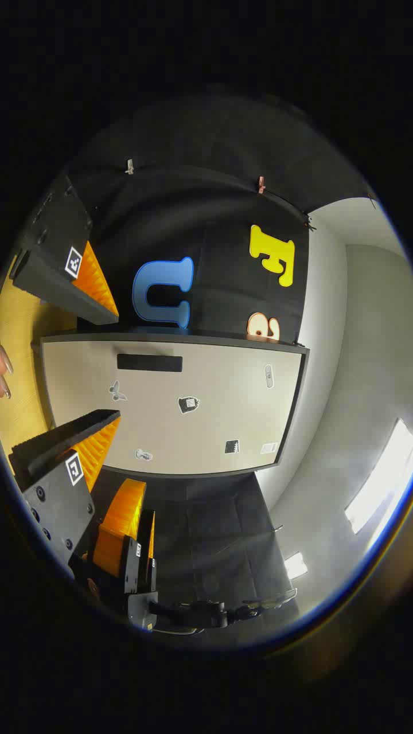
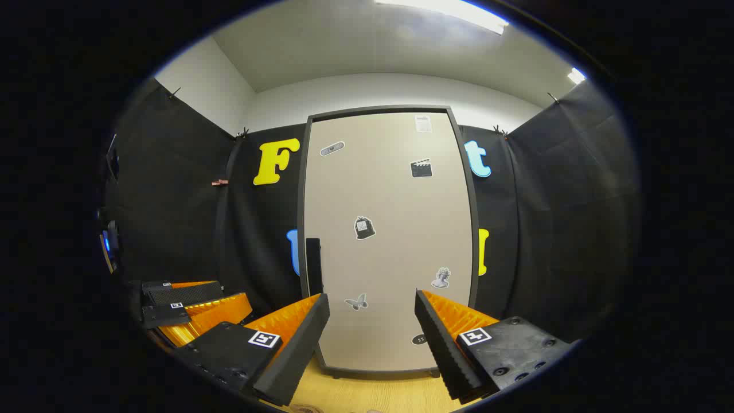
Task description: Open the cabinet door with the right hand, grasp the bottle in the cabinet with the left hand and place it on the coaster, then close the cabinet door with the right hand.
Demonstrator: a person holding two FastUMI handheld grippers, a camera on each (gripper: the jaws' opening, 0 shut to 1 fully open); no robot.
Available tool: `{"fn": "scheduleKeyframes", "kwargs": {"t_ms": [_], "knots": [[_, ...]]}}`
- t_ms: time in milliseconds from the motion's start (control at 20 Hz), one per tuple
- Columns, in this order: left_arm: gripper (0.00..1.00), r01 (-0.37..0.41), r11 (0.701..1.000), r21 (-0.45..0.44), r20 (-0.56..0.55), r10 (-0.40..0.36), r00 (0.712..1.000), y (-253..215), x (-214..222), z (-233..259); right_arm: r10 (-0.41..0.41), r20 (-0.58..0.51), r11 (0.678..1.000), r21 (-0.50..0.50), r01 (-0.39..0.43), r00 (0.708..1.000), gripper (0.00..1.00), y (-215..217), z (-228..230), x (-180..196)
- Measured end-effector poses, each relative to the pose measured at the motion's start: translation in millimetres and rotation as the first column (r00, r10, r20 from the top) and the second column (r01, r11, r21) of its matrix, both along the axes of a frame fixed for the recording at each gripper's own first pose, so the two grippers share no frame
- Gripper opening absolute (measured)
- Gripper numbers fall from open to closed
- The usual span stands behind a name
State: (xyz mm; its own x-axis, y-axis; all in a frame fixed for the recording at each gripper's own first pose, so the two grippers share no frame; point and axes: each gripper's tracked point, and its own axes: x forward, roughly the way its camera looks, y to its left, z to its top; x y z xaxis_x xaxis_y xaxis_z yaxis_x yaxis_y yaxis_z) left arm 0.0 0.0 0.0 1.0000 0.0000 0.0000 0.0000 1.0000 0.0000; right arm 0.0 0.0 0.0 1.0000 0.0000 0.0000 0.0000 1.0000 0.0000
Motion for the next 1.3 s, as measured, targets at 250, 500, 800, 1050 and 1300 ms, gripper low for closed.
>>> {"fn": "scheduleKeyframes", "kwargs": {"t_ms": [250, 500, 800, 1050, 1300], "knots": [[0.94, -0.017, 1.0, 0.002, 0.014, 0.017, 1.0, 5, -2, 3, 0.013, -0.012, 1.0, 0.006, -0.013, 1.0, 0.97, 2, -4, 6], [0.94, -0.015, 1.0, -0.01, -0.003, 0.015, 1.0, 3, -2, -1, 0.022, -0.006, 1.0, 0.003, -0.022, 1.0, 0.97, 5, -2, 6], [0.94, -0.007, 0.999, -0.035, 0.012, 0.008, 1.0, 4, -4, 2, 0.022, -0.003, 1.0, 0.001, -0.022, 1.0, 0.97, 7, -2, 7], [0.94, -0.041, 0.998, -0.041, 0.006, 0.041, 0.999, 20, -9, -2, 0.041, -0.003, 0.999, 0.029, -0.041, 0.999, 0.97, 23, -4, 20], [0.94, -0.082, 0.996, -0.04, -0.002, 0.082, 0.997, 50, -18, -5, 0.063, -0.003, 0.997, 0.044, -0.063, 0.998, 0.97, 48, -8, 41]]}}
